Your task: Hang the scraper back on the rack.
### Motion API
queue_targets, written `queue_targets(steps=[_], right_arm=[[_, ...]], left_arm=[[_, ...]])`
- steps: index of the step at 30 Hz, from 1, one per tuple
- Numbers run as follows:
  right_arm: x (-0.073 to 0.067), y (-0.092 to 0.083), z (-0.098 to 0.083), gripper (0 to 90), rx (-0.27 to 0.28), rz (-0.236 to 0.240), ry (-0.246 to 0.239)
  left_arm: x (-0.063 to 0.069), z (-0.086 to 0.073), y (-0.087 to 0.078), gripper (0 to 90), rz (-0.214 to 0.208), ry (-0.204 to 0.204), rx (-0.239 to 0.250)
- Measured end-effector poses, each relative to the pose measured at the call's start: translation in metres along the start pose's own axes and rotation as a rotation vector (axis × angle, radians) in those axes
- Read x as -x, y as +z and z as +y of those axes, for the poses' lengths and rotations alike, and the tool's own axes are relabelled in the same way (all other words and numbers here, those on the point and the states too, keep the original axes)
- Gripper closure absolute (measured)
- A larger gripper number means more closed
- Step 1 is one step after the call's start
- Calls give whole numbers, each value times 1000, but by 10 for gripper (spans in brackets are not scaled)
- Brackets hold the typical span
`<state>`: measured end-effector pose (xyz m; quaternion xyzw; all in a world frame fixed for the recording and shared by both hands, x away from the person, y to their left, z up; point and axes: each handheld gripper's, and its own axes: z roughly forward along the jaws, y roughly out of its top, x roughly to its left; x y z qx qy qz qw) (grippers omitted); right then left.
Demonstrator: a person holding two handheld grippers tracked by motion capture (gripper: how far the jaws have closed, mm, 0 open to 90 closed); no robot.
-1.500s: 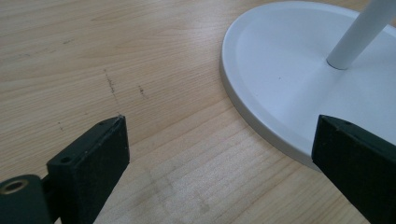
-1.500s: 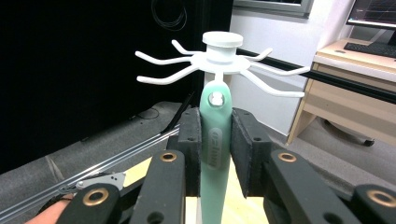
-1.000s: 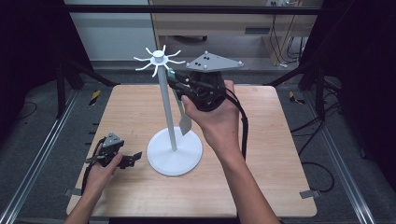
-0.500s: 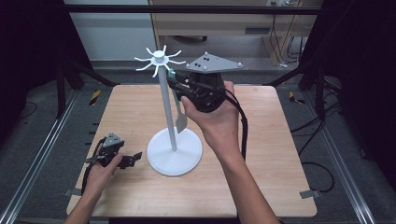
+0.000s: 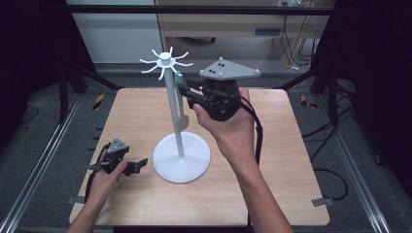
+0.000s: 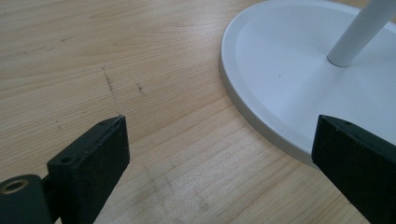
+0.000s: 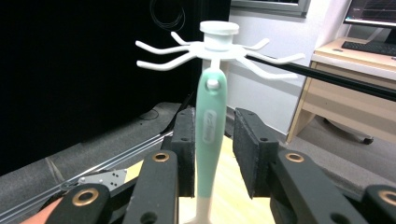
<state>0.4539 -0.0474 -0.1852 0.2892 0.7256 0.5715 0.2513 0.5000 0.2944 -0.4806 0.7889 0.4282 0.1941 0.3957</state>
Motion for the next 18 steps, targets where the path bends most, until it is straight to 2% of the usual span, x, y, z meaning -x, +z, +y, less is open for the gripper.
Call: queue_targets(steps=[7, 18], right_arm=[[6, -11, -9, 699, -17, -24, 1], [21, -20, -26, 680, -54, -69, 28]], left_arm=[[0, 0, 0, 39, -1, 1, -1], [0, 0, 1, 39, -2, 4, -1]])
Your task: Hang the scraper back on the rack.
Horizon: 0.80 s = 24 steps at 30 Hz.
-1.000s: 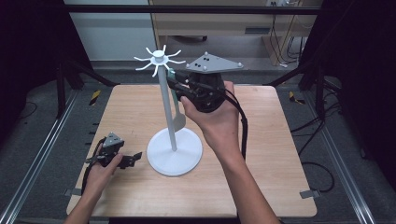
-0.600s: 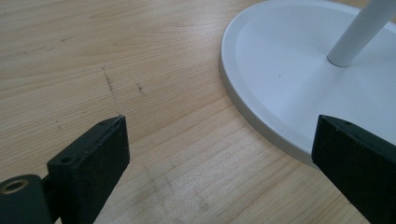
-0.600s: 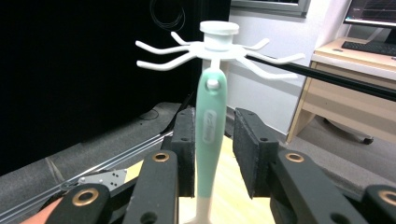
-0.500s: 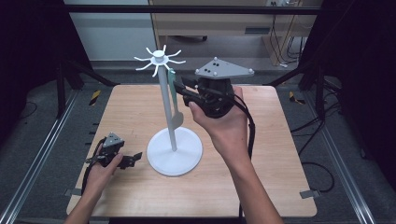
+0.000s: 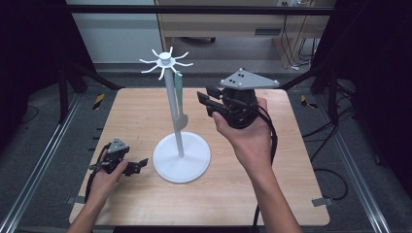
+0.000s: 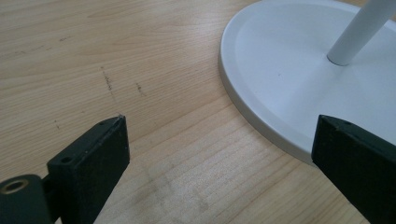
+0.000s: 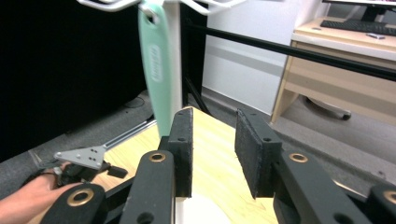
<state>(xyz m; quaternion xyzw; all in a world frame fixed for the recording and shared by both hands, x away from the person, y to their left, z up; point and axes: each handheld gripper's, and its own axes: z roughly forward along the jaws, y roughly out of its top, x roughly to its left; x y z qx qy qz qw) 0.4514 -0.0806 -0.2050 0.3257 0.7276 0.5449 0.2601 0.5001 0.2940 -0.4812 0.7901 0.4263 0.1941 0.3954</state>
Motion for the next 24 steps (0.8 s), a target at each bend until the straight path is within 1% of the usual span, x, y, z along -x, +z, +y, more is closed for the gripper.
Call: queue_targets(steps=[6, 9, 16, 19, 22, 24], right_arm=[[9, -2, -7, 659, -30, -24, 10], [13, -3, -9, 634, -40, -37, 15], [22, -4, -15, 532, -68, -70, 28], [25, -4, -17, 495, -81, -77, 34], [27, -3, -18, 440, -91, -86, 37], [29, -2, -19, 400, -97, -101, 36]], left_arm=[[0, 0, 0, 39, 2, -1, 1], [-1, 0, -1, 39, 5, 0, 2], [-2, -1, -3, 37, 9, -10, 10], [-3, -1, -4, 36, 9, -15, 15], [-3, -2, -4, 35, 10, -15, 16], [-3, -2, -4, 35, 11, -13, 16]])
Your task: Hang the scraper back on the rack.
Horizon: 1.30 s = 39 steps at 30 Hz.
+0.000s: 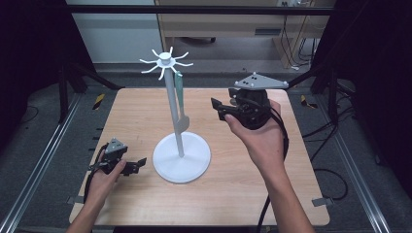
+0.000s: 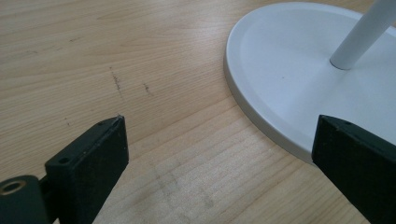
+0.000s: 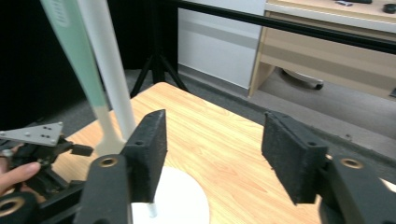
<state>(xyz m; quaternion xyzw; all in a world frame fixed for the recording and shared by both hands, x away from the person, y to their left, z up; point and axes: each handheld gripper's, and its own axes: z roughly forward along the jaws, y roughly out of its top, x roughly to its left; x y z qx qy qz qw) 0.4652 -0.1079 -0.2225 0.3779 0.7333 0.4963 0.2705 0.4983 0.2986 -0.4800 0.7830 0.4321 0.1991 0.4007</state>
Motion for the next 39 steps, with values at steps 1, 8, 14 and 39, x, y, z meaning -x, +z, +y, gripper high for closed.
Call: queue_targets(steps=[1, 8, 14, 39], right_arm=[[1, 1, -1, 373, -4, -7, 0], [10, 4, -4, 291, -35, -41, 8], [17, 4, -7, 236, -42, -60, 18], [47, 4, -65, 122, -121, -138, 73]], left_arm=[[0, 0, 0, 34, 1, 0, 0], [-1, 0, 0, 34, 9, -5, 2], [-1, 0, -1, 34, 16, -1, 2], [1, 0, 1, 34, 14, 19, -7]])
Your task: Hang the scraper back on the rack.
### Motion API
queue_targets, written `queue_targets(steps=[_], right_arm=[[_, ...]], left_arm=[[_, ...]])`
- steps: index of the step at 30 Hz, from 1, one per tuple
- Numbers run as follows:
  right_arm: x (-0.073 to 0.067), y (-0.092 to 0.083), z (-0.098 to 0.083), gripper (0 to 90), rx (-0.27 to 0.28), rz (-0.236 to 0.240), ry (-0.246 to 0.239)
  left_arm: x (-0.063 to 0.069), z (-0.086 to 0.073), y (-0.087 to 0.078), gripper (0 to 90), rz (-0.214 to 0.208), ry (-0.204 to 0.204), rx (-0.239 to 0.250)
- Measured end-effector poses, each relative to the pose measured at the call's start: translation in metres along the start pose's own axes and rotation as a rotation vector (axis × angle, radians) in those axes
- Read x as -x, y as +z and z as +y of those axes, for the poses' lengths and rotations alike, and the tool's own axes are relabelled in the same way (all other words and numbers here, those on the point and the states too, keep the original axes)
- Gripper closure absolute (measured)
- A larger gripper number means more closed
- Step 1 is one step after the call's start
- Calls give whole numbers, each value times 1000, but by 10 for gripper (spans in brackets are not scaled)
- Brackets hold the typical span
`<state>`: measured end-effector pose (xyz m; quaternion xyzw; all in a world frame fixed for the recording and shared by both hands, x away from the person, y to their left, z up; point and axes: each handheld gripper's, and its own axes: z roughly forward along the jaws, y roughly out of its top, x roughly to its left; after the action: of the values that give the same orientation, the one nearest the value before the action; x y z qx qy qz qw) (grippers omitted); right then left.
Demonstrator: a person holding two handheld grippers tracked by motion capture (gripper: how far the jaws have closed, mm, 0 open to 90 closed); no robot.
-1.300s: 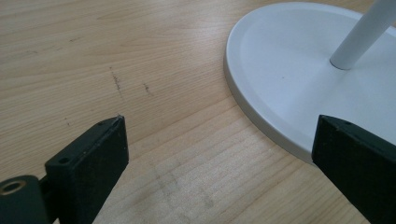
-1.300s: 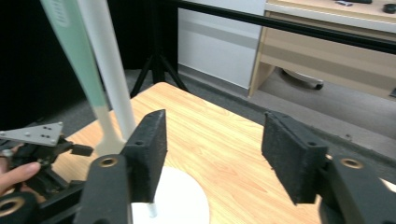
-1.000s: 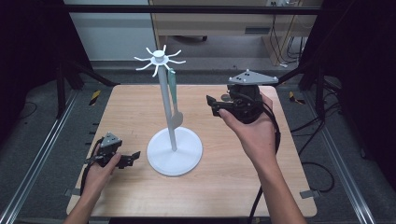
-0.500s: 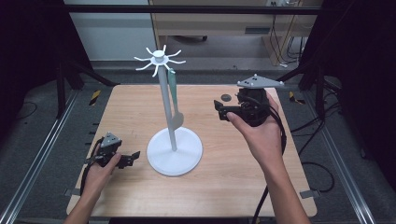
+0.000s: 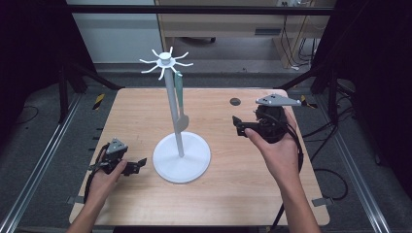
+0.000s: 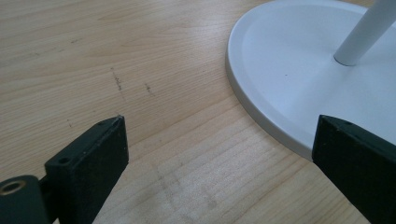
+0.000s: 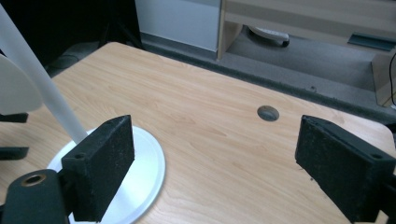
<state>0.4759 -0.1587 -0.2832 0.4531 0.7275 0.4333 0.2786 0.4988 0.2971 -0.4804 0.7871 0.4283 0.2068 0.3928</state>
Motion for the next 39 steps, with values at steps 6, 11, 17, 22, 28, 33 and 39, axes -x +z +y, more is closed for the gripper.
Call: queue_targets(steps=[6, 11, 17, 22, 28, 33, 39], right_arm=[[8, 3, -18, 112, -24, -18, 14], [12, 4, -33, 88, -28, -37, 23], [17, 9, -53, 63, -42, -64, 37], [21, 16, -73, 58, -65, -58, 55], [24, 26, -97, 63, -117, -63, 78], [26, 33, -114, 60, -146, -37, 73], [27, 40, -130, 66, -176, -60, 79]], left_arm=[[0, 0, 0, 34, 2, 1, 0], [1, 0, 0, 33, -2, 7, -1], [1, 0, 1, 33, -3, 6, -3], [2, 1, 1, 31, -5, 6, 0], [2, 1, 1, 31, -10, 7, 4], [1, 1, 0, 31, -10, 3, 10], [2, 1, 0, 31, -12, 8, 11]])
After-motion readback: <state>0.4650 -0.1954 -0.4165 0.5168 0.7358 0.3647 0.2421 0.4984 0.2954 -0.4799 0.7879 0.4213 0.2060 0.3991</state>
